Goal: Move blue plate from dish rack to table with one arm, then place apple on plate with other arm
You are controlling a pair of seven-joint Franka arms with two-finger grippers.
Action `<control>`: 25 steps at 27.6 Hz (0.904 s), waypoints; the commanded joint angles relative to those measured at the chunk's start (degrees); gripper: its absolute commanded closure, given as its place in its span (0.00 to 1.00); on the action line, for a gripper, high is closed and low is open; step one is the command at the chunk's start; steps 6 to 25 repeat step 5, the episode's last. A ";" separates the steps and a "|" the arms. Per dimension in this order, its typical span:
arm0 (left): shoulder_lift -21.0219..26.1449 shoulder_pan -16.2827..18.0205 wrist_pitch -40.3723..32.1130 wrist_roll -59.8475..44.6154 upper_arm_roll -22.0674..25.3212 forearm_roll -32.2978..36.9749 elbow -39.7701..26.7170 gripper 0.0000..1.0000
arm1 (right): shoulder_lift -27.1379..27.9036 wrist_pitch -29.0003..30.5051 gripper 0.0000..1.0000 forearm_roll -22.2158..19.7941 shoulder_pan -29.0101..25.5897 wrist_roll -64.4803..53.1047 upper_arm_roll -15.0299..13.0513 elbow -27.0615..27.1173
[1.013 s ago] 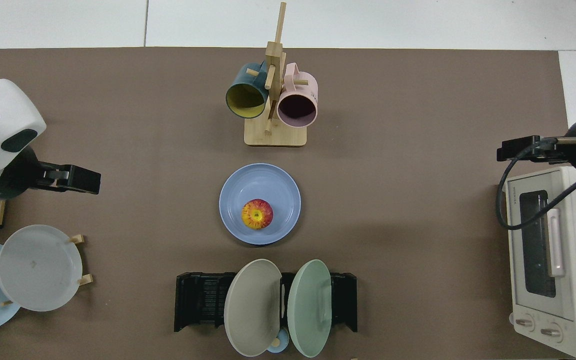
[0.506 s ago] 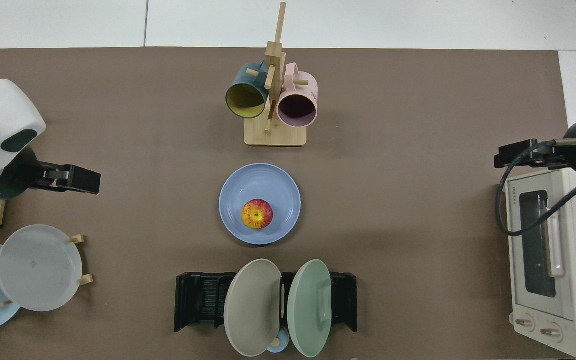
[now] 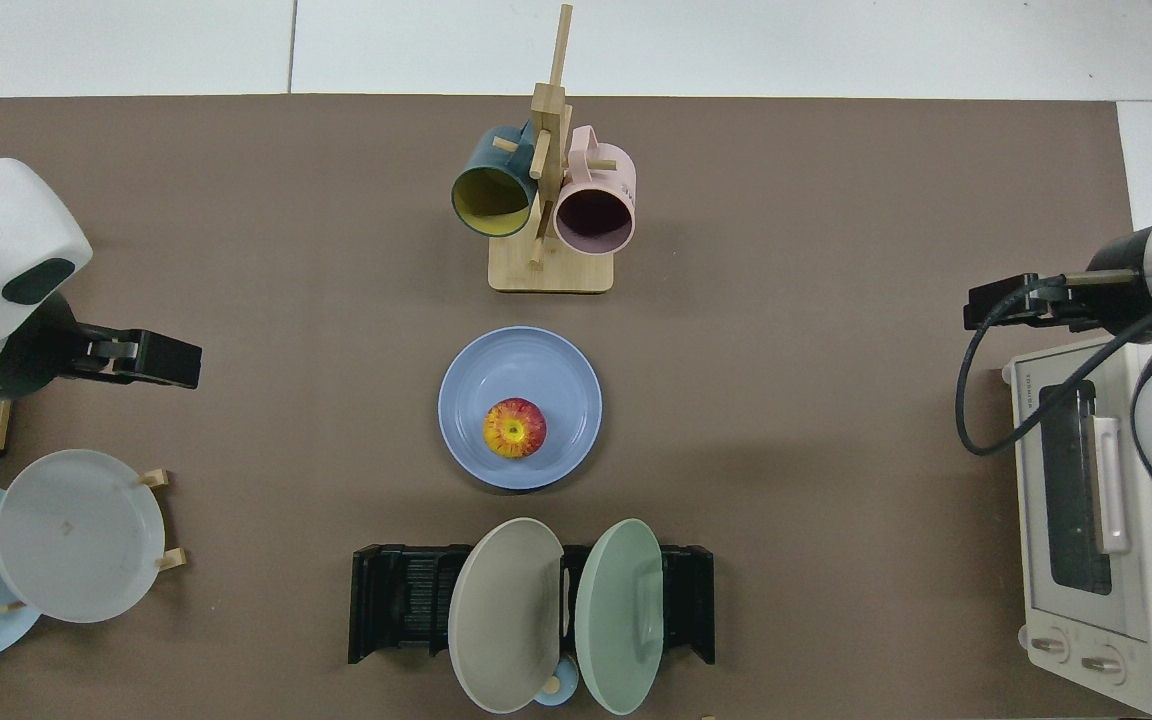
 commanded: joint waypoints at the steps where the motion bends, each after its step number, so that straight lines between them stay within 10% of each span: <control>1: 0.43 -0.87 -1.38 0.04 0.81 0.54 1.41 0.00 | -0.60 0.72 0.00 0.18 -0.30 2.18 0.07 -0.76; 25: 0.43 -0.87 -1.38 0.04 0.81 0.54 1.41 0.00 | -0.60 0.54 0.00 0.27 -0.03 5.42 -0.02 -0.85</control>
